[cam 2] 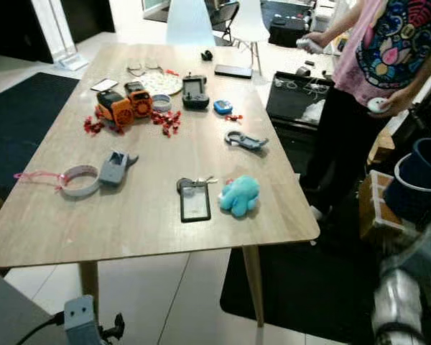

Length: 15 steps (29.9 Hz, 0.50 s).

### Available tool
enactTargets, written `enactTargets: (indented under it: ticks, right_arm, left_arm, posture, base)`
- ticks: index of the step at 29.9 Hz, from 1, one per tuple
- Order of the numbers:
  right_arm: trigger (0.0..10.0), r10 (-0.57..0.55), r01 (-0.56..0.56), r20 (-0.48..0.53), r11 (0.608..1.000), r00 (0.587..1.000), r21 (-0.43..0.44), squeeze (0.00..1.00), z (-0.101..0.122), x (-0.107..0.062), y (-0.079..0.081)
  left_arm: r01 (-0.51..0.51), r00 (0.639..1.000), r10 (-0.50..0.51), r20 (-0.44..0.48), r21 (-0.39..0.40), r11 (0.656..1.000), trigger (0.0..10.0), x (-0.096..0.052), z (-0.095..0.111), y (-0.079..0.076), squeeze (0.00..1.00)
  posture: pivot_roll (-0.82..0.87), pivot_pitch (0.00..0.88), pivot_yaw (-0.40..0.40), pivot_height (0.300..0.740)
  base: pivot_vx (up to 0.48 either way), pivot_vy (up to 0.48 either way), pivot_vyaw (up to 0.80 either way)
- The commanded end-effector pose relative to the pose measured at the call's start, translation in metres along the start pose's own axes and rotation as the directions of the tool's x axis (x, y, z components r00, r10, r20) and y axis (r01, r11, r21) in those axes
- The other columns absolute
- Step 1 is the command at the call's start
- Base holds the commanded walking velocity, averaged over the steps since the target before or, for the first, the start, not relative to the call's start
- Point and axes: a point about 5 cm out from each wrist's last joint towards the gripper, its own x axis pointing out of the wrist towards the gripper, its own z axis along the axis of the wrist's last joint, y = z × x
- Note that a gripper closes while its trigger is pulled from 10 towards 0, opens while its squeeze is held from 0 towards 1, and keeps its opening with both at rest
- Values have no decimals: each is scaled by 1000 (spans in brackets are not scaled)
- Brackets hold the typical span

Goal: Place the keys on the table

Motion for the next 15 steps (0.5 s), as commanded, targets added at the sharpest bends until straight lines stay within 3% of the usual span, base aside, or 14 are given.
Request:
enactTargets:
  ticks: [1, 2, 3, 5, 6, 8, 9, 11, 15]
  right_arm:
    - [10000, 71, -82, -144, 994, 987, -71, 0, -34, -11, 5]
    - [10000, 71, -82, -144, 994, 987, -71, 0, -34, -11, 5]
    - [10000, 124, -159, -265, 981, 956, -113, 0, -64, -25, 10]
    - [10000, 124, -159, -265, 981, 956, -113, 0, -64, -25, 10]
    - [10000, 207, -290, -387, 942, 899, -171, 0, -94, -42, 20]
    - [10000, 321, -536, -576, 806, 752, -250, 0, -137, -76, 40]
    - [10000, 321, -536, -576, 806, 752, -250, 0, -137, -76, 40]
    - [10000, 371, -673, -668, 691, 645, -265, 0, -159, -98, 52]
    - [10000, 396, -709, -687, 661, 609, -247, 0, -167, -107, 60]
  left_arm:
    - [-8, 1000, 8, -25, 12, 1000, 10000, -3, -6, 4, 0]
    - [-8, 1000, 8, -25, 12, 1000, 10000, -3, -6, 4, 0]
    - [-2, 1000, 2, -27, 24, 1000, 10000, -2, -6, 5, 0]
    - [-2, 1000, 2, -27, 24, 1000, 10000, -2, -6, 5, 0]
    - [5, 1000, -4, -30, 37, 999, 10000, -2, -6, 5, 0]
    - [19, 999, -17, -33, 63, 998, 10000, -1, -5, 5, 0]
    - [19, 999, -17, -33, 63, 998, 10000, -1, -5, 5, 0]
    - [31, 999, -28, -35, 77, 997, 10000, -1, -5, 4, 0]
    - [35, 999, -33, -37, 78, 996, 10000, -1, -5, 4, 0]
  posture:
    - [27, 62, -53, 740]
    - [27, 62, -53, 740]
    - [26, 61, -50, 740]
    - [26, 61, -50, 740]
    - [28, 59, -47, 740]
    - [33, 56, -44, 740]
    - [33, 56, -44, 740]
    - [41, 53, -41, 740]
    - [46, 51, -42, 740]
  base:
    - [0, 0, 0]
    - [0, 0, 0]
    - [0, 0, 0]
    - [0, 0, 0]
    - [0, 0, 0]
    - [0, 0, 0]
    - [0, 0, 0]
    - [0, 0, 0]
    - [0, 0, 0]
